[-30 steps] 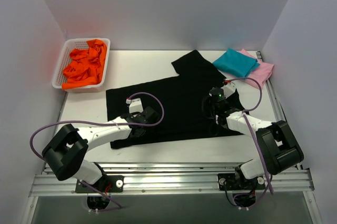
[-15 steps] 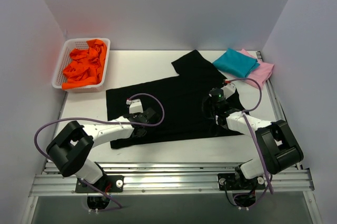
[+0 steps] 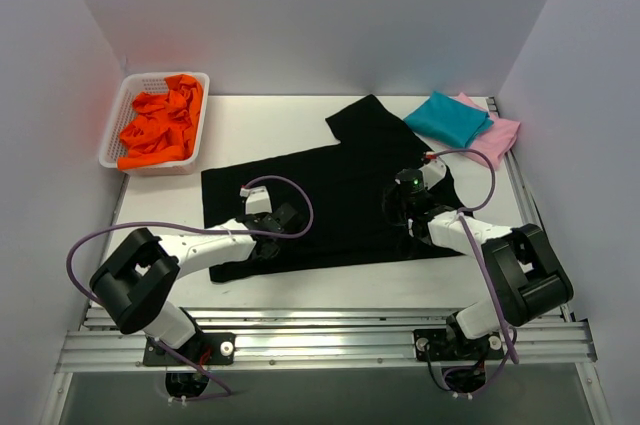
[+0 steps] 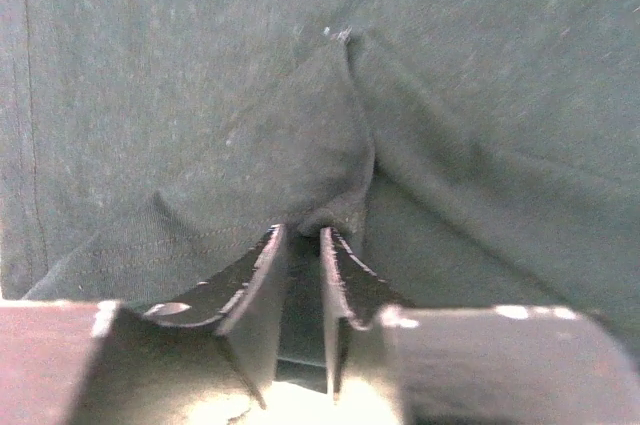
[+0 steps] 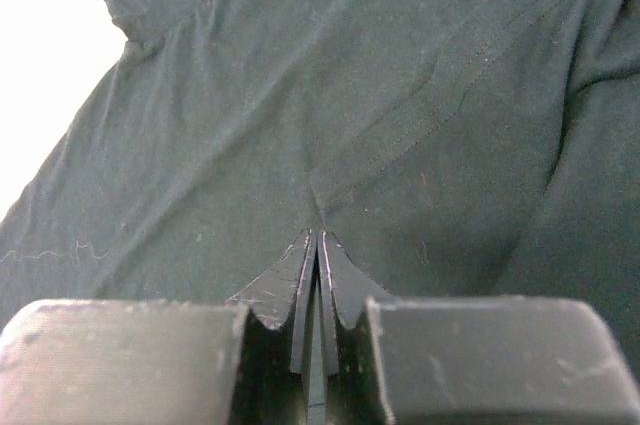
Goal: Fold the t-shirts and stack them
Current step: Fold the tshirt
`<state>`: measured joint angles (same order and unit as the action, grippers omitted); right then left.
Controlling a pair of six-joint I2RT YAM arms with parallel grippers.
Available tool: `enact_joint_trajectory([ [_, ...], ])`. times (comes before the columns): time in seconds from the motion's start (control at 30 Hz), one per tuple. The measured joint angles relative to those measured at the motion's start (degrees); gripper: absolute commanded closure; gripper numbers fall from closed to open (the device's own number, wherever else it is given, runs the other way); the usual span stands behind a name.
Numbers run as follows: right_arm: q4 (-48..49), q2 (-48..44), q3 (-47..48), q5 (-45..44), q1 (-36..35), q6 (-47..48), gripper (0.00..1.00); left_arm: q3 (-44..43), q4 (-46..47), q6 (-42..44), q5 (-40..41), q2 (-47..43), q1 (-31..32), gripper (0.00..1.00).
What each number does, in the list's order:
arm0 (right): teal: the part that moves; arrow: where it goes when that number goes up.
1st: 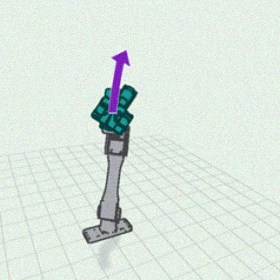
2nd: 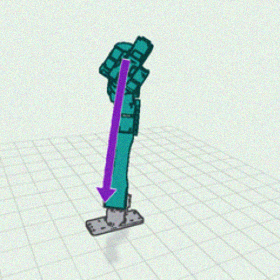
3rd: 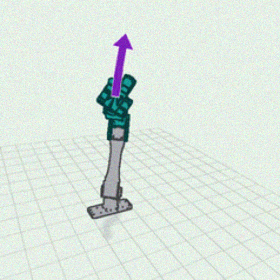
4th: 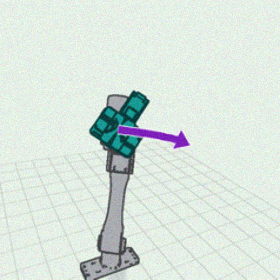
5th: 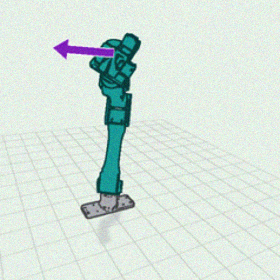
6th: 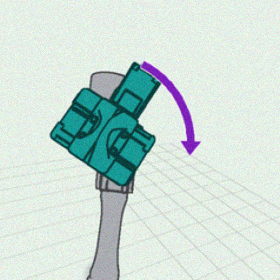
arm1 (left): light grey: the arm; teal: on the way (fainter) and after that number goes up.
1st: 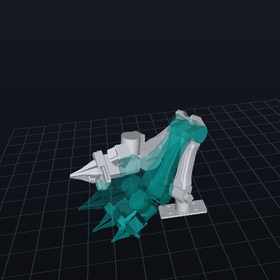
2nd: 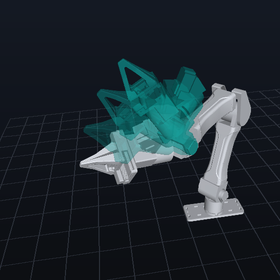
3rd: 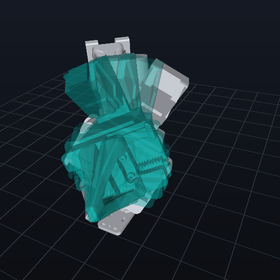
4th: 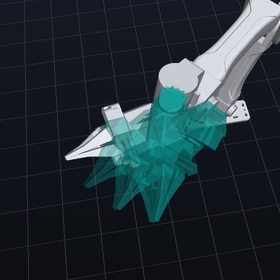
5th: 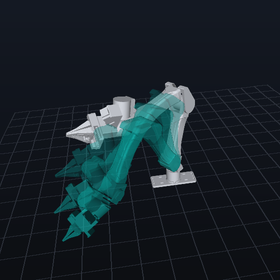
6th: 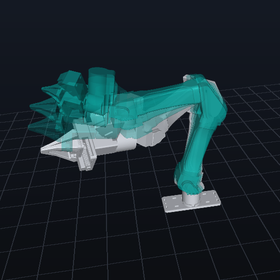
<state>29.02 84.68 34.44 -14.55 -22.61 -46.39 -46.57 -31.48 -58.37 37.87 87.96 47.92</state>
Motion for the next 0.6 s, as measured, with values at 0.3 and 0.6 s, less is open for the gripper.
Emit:
enact_joint_trajectory([
  [0.3,0.0,0.4,0.0,0.0,0.0,0.0,1.00,-2.2,2.2,3.6,0.5,0.4,-2.0,0.98],
  [0.6,0.9,1.3,0.0,0.0,0.0,0.0,1.00,-2.2,7.4,8.1,-2.9,1.9,-7.9,0.98],
])
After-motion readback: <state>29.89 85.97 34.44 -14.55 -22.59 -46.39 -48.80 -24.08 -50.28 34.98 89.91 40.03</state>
